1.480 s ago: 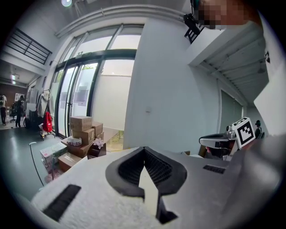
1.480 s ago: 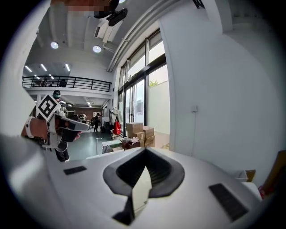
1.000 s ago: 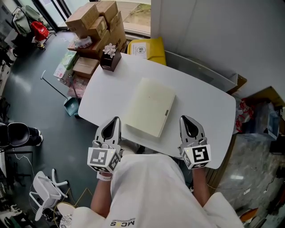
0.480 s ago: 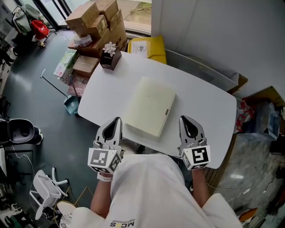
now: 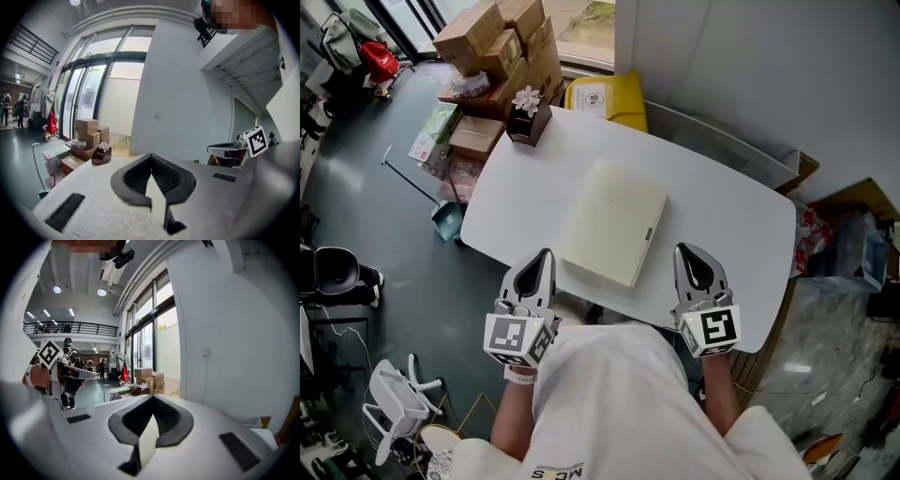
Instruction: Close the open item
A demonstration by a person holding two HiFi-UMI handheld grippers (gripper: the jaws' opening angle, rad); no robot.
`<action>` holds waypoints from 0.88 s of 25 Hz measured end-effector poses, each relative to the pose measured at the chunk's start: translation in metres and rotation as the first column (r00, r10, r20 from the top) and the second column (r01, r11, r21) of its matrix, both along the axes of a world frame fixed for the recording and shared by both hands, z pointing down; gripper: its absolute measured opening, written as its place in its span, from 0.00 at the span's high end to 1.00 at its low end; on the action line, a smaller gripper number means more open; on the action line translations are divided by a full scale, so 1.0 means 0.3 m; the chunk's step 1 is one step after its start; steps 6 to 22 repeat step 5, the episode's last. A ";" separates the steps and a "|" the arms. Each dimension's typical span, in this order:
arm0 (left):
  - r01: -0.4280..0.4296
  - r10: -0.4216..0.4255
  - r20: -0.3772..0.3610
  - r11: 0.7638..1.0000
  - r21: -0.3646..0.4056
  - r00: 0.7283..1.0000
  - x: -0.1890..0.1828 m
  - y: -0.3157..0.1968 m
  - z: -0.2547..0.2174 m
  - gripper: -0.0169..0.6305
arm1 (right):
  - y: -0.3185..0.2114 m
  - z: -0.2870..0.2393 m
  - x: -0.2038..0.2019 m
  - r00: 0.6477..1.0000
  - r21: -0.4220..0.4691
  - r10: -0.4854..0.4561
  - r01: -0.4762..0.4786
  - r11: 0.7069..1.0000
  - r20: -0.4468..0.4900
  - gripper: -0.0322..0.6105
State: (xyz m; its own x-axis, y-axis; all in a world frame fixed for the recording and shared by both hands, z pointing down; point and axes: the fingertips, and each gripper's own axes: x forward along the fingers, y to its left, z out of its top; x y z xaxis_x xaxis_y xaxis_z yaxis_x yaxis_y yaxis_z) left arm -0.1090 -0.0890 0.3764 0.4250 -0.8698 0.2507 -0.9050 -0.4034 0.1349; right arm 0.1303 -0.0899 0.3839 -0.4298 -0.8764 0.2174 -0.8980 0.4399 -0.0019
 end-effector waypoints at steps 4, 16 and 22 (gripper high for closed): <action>-0.007 0.007 0.004 1.000 -0.003 1.000 0.006 0.001 0.005 0.94 | 0.001 -0.002 -0.002 1.000 0.006 -0.012 0.012 1.000 -0.014 0.93; -0.009 0.009 0.004 1.000 -0.003 1.000 0.009 0.000 0.006 0.94 | 0.001 -0.005 -0.002 1.000 0.011 -0.016 0.016 1.000 -0.018 0.93; -0.009 0.009 0.004 1.000 -0.003 1.000 0.009 0.000 0.006 0.94 | 0.001 -0.005 -0.002 1.000 0.011 -0.016 0.016 1.000 -0.018 0.93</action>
